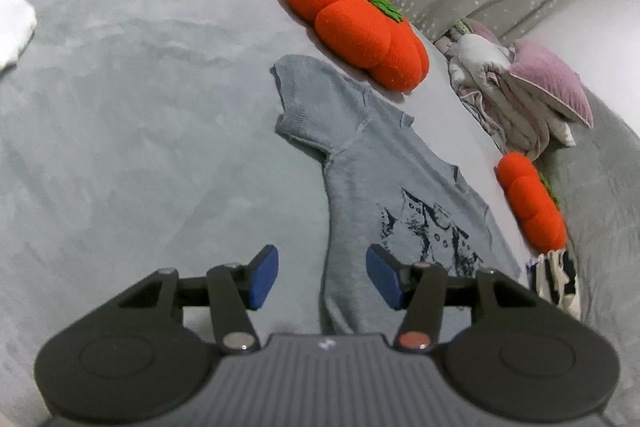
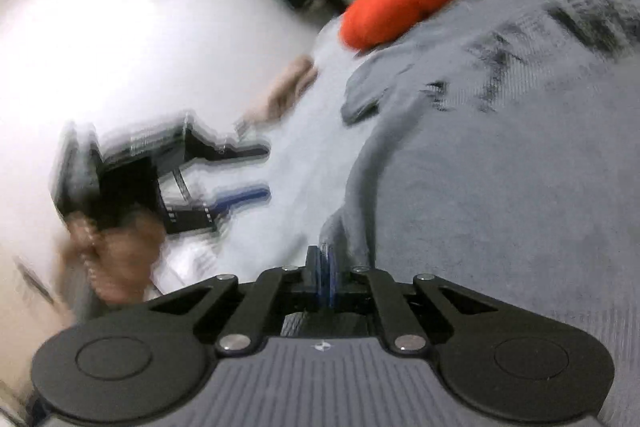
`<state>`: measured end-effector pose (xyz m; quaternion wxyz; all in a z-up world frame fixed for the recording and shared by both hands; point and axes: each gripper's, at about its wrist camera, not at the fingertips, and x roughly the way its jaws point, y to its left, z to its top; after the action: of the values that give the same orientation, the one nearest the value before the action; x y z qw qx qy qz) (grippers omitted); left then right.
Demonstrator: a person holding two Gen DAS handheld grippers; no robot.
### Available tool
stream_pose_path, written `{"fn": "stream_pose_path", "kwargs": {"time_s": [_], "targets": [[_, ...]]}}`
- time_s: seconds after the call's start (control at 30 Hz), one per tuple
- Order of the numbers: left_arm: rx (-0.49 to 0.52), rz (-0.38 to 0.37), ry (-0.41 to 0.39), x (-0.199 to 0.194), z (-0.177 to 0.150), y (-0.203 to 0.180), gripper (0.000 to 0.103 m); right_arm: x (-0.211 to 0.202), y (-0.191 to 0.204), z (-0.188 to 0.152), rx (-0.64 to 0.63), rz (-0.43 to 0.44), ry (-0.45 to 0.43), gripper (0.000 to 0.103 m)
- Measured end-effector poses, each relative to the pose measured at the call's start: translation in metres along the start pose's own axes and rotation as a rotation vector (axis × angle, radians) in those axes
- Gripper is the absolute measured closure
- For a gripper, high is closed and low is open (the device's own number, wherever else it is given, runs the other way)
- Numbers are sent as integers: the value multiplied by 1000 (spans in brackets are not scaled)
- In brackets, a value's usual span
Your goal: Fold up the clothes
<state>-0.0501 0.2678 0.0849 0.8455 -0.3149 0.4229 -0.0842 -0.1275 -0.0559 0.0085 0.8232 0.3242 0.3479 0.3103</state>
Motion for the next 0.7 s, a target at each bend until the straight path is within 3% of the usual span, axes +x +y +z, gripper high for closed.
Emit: {"fn": "stream_pose_path", "kwargs": {"time_s": [0.03, 0.17, 0.3, 0.43, 0.5, 0.63, 0.7], "targets": [[-5, 13, 4, 3, -2, -1, 51, -4, -10, 1, 73, 24, -22, 97], [19, 44, 32, 19, -11, -11, 50, -13, -26, 1, 157, -28, -52, 97], [39, 48, 53, 30, -15, -20, 48, -21, -29, 1, 156, -62, -75, 97], [27, 29, 87, 40, -22, -26, 48, -27, -20, 2, 74, -91, -74, 97], [25, 24, 105, 45, -28, -30, 49, -30, -25, 2, 103, -64, -85, 97], [-37, 47, 119, 52, -44, -29, 64, -36, -38, 2, 209, 20, -109, 97], [-81, 31, 118, 52, -50, -26, 65, -38, -42, 1, 250, 57, -115, 97]]}}
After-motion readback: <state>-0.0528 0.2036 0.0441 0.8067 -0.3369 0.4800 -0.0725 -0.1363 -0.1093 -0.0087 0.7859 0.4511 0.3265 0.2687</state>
